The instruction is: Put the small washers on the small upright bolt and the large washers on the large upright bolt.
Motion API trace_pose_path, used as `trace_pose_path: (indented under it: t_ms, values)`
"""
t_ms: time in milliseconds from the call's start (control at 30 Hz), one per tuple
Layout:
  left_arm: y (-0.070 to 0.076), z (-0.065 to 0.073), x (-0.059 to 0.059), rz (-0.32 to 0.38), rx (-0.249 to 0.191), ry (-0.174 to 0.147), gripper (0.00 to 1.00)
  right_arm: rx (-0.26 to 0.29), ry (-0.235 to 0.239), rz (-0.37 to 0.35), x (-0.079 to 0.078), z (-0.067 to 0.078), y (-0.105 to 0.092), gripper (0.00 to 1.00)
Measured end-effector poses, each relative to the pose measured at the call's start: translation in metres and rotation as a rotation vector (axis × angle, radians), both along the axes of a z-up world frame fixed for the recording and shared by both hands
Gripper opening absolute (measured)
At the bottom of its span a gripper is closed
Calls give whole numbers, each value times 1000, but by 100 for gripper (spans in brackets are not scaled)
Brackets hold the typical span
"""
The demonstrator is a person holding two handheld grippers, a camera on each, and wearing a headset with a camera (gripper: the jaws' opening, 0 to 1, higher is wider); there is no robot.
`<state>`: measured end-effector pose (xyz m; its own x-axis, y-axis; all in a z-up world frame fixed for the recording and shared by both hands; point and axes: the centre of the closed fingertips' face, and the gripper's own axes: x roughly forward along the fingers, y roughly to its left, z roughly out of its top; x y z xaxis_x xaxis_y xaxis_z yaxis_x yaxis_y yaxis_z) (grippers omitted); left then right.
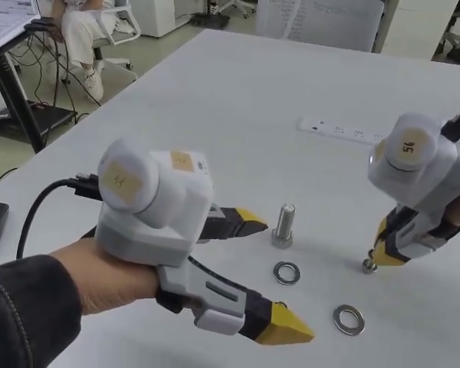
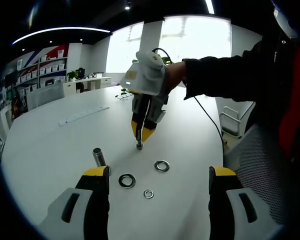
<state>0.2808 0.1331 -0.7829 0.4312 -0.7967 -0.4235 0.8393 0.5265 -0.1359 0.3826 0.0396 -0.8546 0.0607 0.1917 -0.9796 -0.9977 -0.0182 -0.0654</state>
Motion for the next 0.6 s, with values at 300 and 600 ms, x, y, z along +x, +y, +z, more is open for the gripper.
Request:
trace_pose_path:
  t_ms: [300, 600]
  values:
    - [-1, -1, 0, 0, 1, 4, 82, -4, 12, -2, -1, -9, -2, 14]
    - [-1, -2, 0, 0, 3, 8, 82, -8, 20, -2, -2, -12, -3, 14]
